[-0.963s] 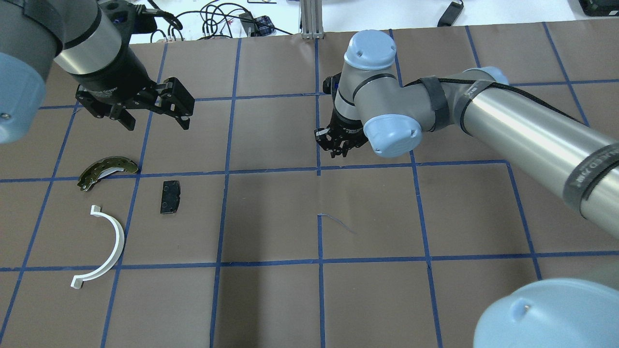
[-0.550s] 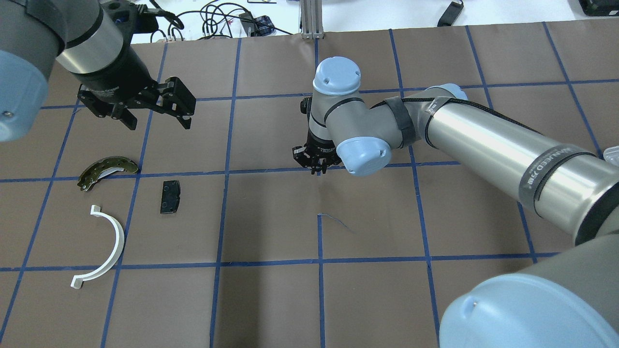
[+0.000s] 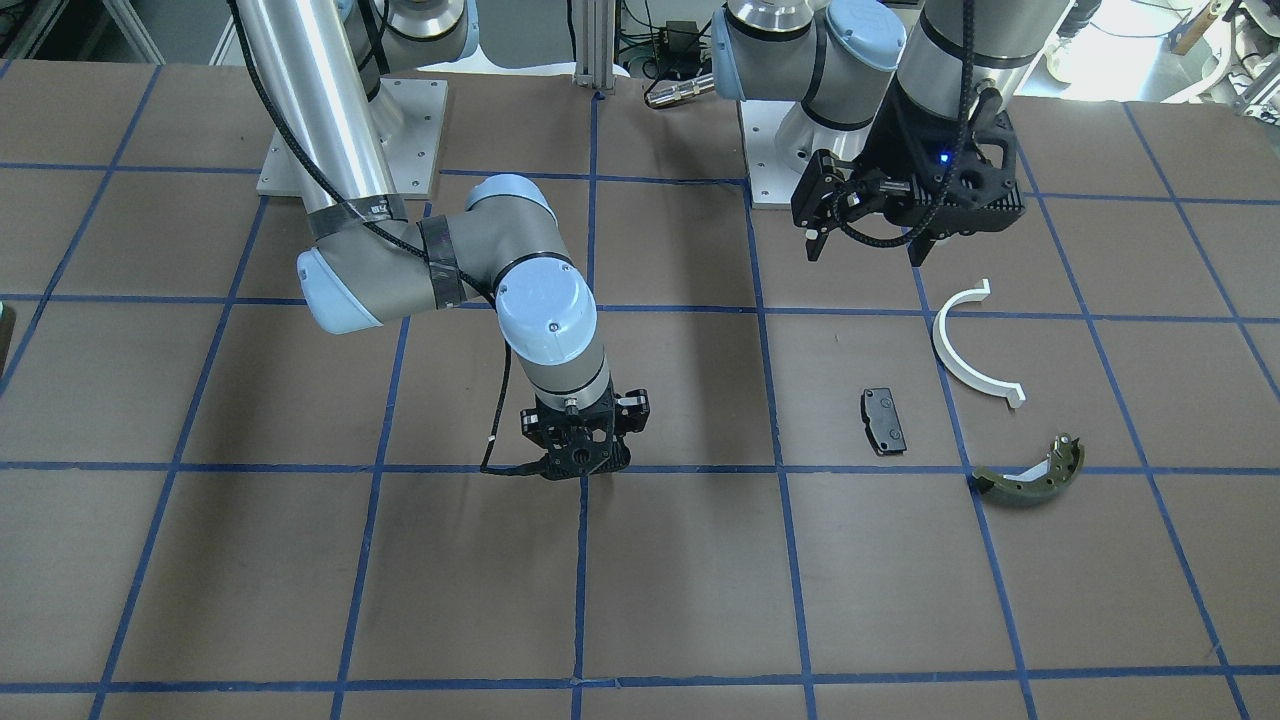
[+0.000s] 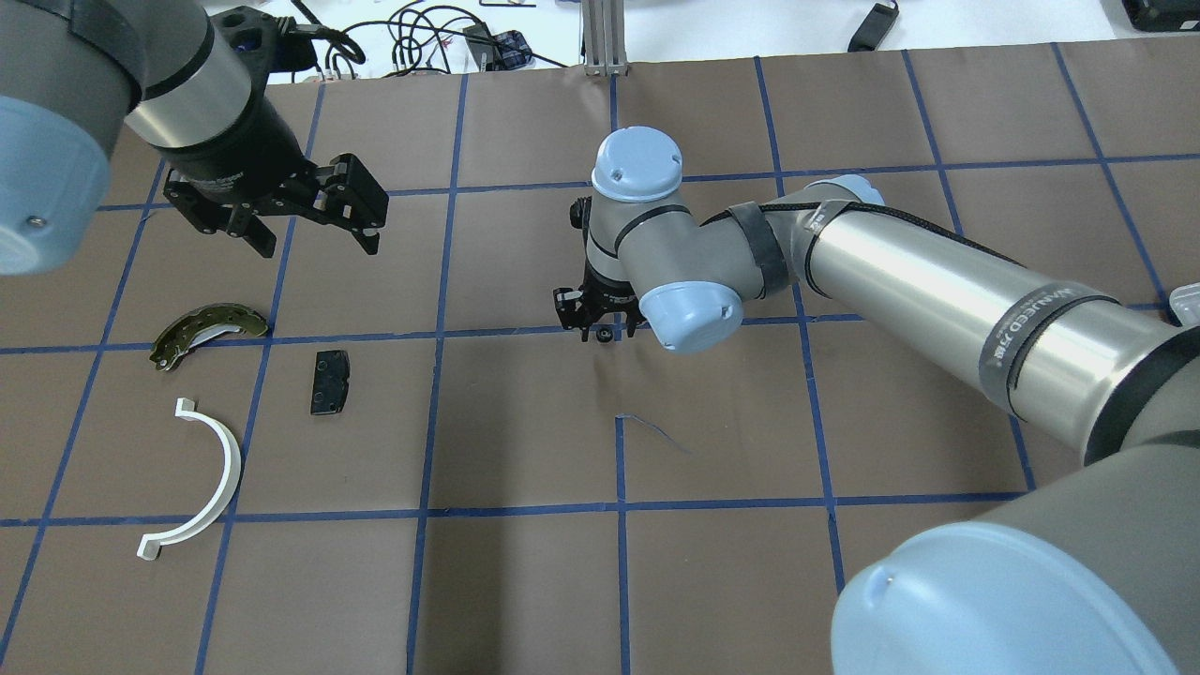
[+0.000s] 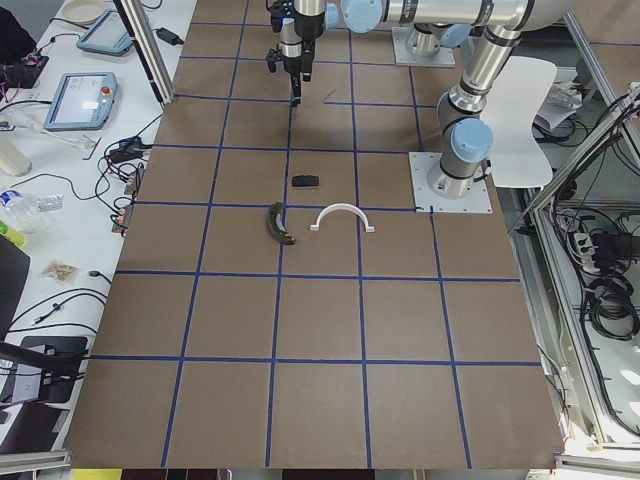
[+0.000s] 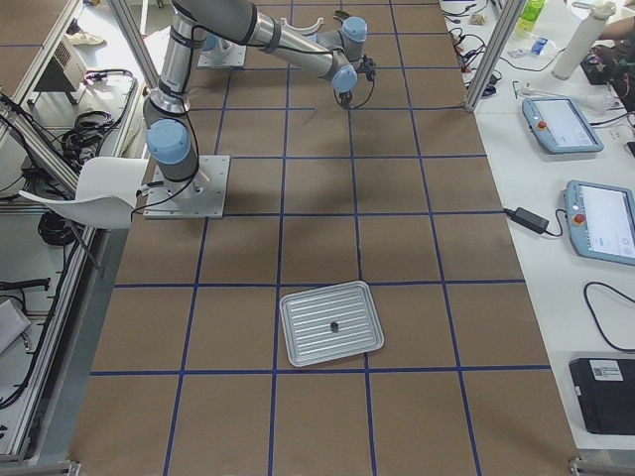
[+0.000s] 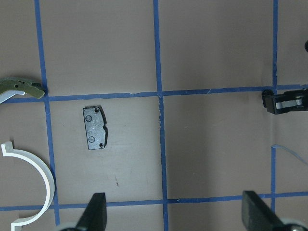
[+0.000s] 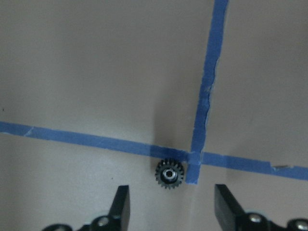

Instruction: Place bearing gear from tray to pile

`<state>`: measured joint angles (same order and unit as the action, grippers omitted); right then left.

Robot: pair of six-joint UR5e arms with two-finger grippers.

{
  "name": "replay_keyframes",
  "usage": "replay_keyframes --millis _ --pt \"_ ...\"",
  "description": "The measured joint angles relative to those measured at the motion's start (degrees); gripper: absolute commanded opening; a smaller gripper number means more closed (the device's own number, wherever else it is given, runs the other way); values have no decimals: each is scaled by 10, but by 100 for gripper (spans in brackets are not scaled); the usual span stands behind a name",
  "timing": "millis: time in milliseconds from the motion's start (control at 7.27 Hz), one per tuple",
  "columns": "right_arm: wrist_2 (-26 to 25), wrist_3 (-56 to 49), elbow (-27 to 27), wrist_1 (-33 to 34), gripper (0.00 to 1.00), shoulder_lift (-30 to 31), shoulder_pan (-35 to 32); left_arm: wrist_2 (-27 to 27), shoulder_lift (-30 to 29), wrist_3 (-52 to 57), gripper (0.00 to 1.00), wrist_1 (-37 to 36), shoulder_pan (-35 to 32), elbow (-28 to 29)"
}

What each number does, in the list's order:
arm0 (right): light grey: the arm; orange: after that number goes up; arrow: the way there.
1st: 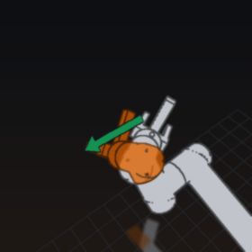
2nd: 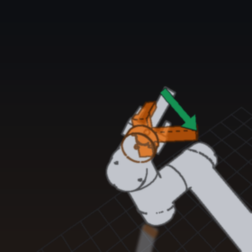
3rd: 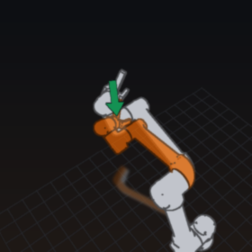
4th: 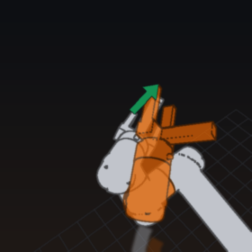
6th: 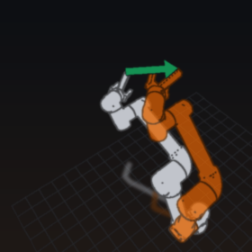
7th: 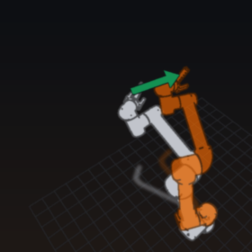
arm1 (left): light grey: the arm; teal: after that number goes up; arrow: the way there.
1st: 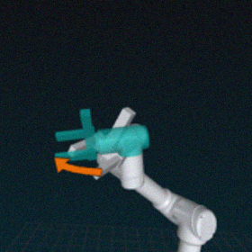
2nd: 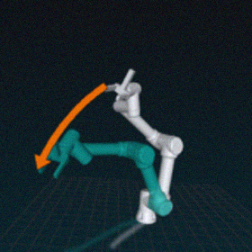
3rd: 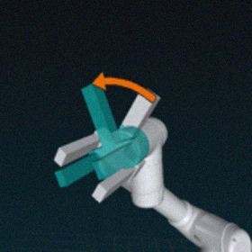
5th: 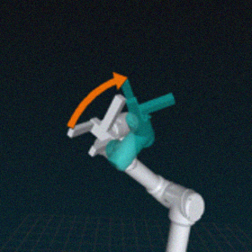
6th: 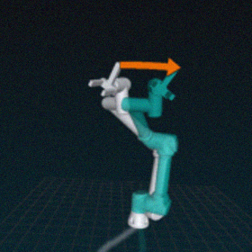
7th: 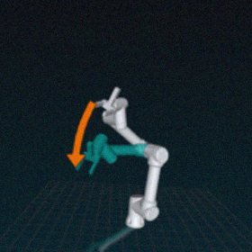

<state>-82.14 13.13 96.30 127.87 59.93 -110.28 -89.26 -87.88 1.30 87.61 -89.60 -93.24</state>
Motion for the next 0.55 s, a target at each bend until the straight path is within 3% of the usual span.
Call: replay_keyframes --millis 275,550 --pt "-4 -41 2 -14 100 34 40 16 -22 -32 100 -5 -5 -4" --pt "-7 -90 5 -48 100 79 128 37 -59 -67 100 -54 -44 -5"
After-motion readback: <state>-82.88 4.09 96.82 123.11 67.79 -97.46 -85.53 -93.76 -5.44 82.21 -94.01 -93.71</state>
